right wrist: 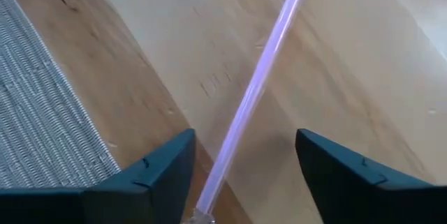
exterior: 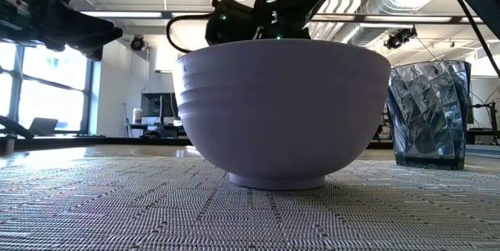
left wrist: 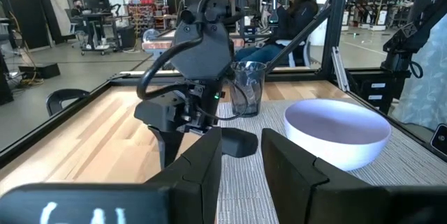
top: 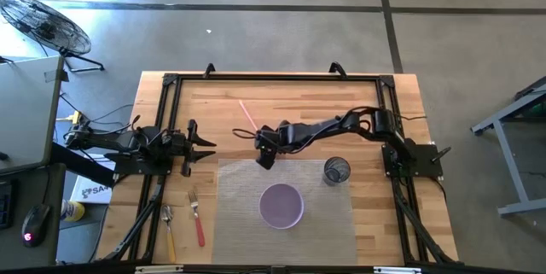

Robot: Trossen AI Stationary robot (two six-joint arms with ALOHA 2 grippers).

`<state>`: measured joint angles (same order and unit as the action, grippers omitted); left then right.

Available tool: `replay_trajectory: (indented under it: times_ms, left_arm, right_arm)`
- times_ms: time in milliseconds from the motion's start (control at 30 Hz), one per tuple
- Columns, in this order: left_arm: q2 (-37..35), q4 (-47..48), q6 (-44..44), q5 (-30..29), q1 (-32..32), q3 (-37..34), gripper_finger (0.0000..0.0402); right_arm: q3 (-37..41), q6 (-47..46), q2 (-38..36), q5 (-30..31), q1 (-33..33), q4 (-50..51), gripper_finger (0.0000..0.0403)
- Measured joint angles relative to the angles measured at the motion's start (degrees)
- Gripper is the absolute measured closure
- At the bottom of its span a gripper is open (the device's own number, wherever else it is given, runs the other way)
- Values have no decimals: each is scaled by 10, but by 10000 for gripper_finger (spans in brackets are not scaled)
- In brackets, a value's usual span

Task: Pick & Place Utensil
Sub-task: Put the pink straw into the blue cup on the gray mat

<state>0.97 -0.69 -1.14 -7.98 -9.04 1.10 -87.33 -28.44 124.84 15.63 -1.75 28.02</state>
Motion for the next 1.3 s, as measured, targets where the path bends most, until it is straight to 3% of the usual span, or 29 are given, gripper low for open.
replay_trajectory:
  times_ms: [400,867,1133,1300]
  left_arm:
    - [0,0,0,0,0,0,300]
    - [0,0,0,0,0,0,300]
    - [0,0,0,0,0,0,300]
    - [0,0,0,0,0,0,300]
  right_arm:
    - [0,4,0,-10,4,0,304]
    - [1,20,0,-38,-2,-6,383]
    - [2,72,-39,-39,-14,104,399]
    - [1,158,-79,-77,-22,256,395]
